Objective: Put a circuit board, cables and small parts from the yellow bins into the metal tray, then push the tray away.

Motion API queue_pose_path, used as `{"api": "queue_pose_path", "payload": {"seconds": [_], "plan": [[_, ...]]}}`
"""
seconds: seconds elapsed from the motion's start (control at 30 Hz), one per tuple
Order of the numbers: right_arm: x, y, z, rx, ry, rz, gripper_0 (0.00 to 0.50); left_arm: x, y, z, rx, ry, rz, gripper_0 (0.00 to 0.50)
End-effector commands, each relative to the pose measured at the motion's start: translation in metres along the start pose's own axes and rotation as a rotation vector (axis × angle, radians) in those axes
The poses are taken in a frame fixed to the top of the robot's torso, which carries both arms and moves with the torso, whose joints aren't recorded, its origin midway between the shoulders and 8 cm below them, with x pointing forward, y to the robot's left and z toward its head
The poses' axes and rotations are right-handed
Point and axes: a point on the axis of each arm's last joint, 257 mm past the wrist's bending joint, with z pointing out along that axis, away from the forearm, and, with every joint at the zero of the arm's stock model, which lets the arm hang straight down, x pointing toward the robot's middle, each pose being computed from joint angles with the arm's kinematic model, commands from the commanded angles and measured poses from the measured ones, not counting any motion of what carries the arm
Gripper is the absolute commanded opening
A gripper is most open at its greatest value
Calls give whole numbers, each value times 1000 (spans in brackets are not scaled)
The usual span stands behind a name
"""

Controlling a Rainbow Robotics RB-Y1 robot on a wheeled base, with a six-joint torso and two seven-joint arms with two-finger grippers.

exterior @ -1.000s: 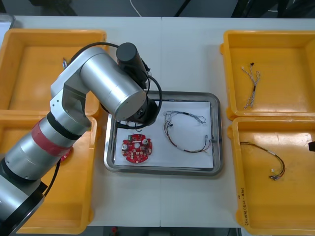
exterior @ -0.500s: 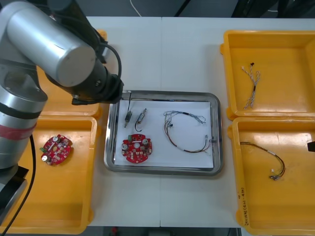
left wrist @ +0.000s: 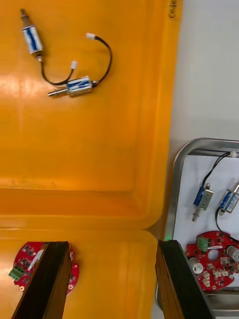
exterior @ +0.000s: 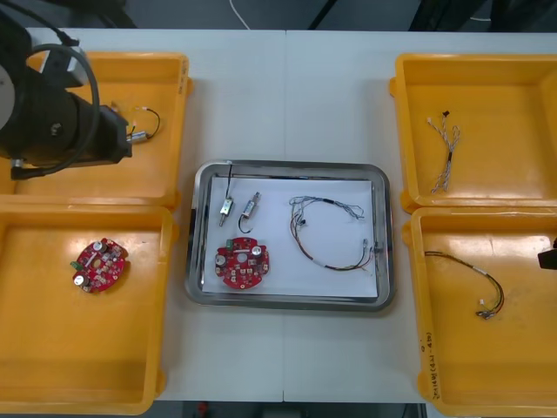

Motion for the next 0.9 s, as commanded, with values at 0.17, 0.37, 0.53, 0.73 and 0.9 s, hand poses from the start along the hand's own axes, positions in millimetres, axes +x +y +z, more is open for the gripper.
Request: {"api": "queue_pose_path", "payload": {"seconds": [0.17, 0.37, 0.53, 0.73, 0.9], "plan": [[-30, 34, -11, -15, -35, -189, 500, 24, 68, -20, -75, 11, 63, 500], [-41, 60, -10, -51, -43, -264, 500, 44, 97, -23, -114, 38, 47, 500], [-48, 86, -9, -88, -43, -342, 500, 60, 109, -22, -124, 67, 30, 500], [-48, 119, -9, -122, -32, -452, 500, 75, 117, -22, -136, 92, 34, 500], [-50, 147, -13, -147, -43, -543, 500, 86, 117, -22, -130, 115, 74, 500]]}}
